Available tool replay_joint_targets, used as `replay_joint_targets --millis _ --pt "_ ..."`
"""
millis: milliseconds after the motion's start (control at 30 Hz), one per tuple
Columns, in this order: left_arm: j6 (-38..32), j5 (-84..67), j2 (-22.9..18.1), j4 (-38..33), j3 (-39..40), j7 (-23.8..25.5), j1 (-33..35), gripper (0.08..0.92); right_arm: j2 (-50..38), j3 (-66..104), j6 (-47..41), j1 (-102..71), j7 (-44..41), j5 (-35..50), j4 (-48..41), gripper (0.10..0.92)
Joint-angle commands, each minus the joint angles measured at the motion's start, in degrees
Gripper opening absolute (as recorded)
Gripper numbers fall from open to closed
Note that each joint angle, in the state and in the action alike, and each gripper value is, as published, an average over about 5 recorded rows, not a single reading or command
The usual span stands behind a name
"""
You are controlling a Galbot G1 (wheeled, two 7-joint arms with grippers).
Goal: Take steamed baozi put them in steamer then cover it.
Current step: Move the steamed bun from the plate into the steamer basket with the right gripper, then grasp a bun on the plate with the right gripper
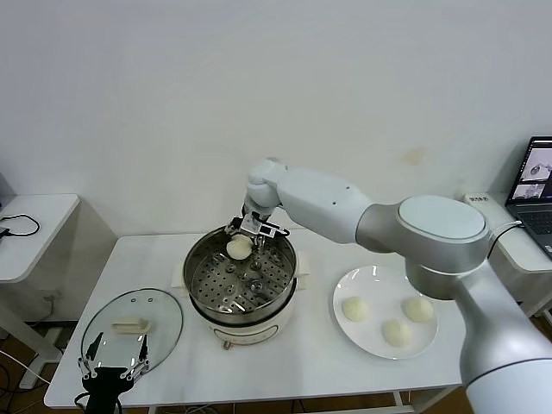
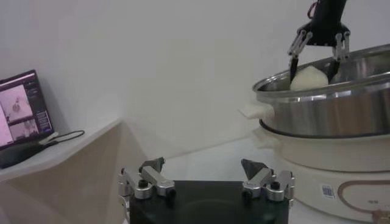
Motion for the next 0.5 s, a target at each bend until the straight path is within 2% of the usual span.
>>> replay_joint_targets --millis 33,133,267,367,500 --pt "0.03 0.07 -0.11 -0.36 0.01 -0.05 0.13 0.823 0.77 0.84 2.04 -1.0 1.62 -2.88 -2.24 0.739" --pt "0.07 0.1 -0.18 -0.63 -0.02 -0.05 0.19 0.823 0.73 1.29 2.0 -0.11 1.71 -1.54 -1.64 0.801" --pt "0.13 0.11 -0.22 -0.91 -0.08 -0.03 0.26 0.823 0.2 1.22 1.04 2.68 0.86 2.17 0.48 0.821" --pt "0.16 0.07 -0.12 -0.99 -0.19 0.01 0.31 0.823 -2.03 -0.61 -3.62 7.28 -2.17 10.44 5.27 0.823" --pt "0.15 -0.07 0.1 -0.92 -0.43 0.07 0.41 0.823 -7.96 -3.55 -14.87 13.69 -7.81 22.9 16.13 0.823"
